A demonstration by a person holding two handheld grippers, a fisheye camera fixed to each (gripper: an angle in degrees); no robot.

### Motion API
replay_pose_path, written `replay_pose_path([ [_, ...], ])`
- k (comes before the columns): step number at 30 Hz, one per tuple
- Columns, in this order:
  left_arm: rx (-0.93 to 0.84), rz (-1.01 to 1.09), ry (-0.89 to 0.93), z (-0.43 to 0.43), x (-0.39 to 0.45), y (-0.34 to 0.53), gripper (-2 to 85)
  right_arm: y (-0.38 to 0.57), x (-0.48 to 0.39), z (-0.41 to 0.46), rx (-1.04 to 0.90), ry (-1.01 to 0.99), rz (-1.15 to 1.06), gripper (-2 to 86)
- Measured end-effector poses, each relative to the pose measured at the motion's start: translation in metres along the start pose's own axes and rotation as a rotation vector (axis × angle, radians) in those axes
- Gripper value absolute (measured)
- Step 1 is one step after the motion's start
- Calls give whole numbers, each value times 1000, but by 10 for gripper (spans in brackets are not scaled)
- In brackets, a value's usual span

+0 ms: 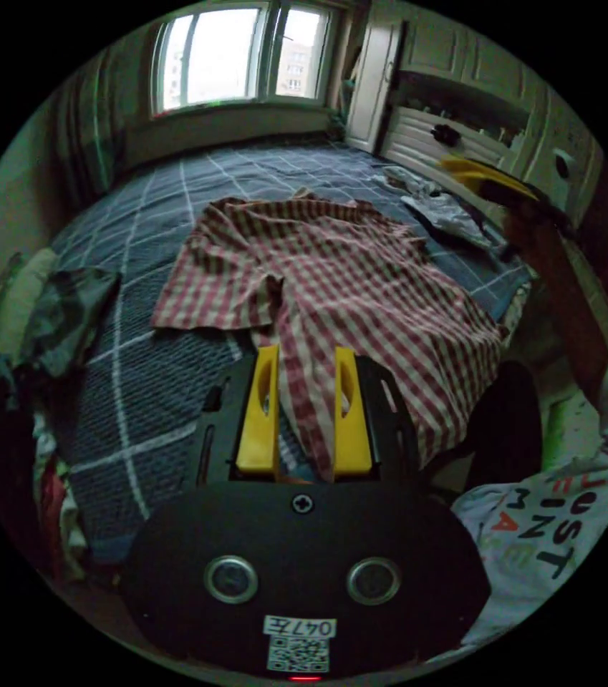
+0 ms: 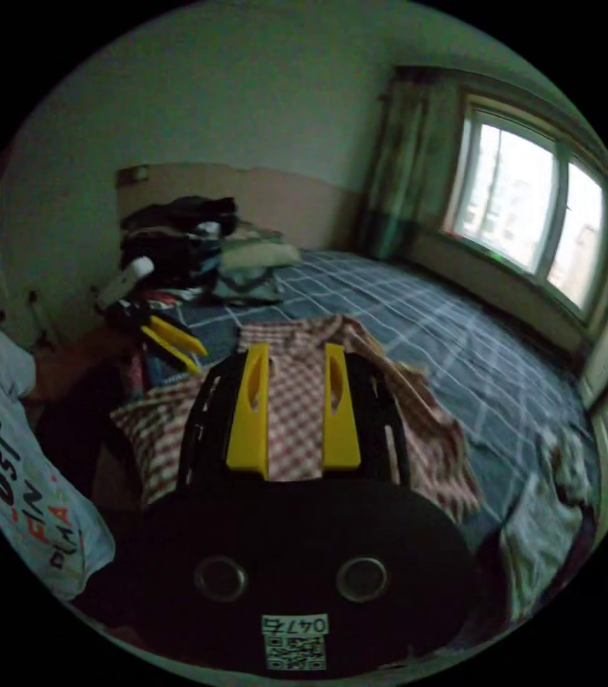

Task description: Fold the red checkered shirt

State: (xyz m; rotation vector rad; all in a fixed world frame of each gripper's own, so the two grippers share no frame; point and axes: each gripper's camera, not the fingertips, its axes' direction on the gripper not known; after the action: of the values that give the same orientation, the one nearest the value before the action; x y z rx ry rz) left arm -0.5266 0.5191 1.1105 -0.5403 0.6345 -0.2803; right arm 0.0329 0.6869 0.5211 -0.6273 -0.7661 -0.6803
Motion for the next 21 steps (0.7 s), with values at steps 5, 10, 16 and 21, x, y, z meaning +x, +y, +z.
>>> replay_pose_path([
  [5, -21, -29, 6, 24, -25, -4, 123, -115, 0, 175, -137, -200, -154, 98],
  [10, -66, -37, 121, 36, -43, -47, 119, -186, 0, 322, -361, -148, -343, 81],
  [16, -140, -14, 116, 49, -60, -90, 92, -238, -5, 444, -587, -139, -630, 76],
  [21, -152, 16, 105, 52, -72, -128, 71, -260, 0, 514, -718, -242, -735, 53],
])
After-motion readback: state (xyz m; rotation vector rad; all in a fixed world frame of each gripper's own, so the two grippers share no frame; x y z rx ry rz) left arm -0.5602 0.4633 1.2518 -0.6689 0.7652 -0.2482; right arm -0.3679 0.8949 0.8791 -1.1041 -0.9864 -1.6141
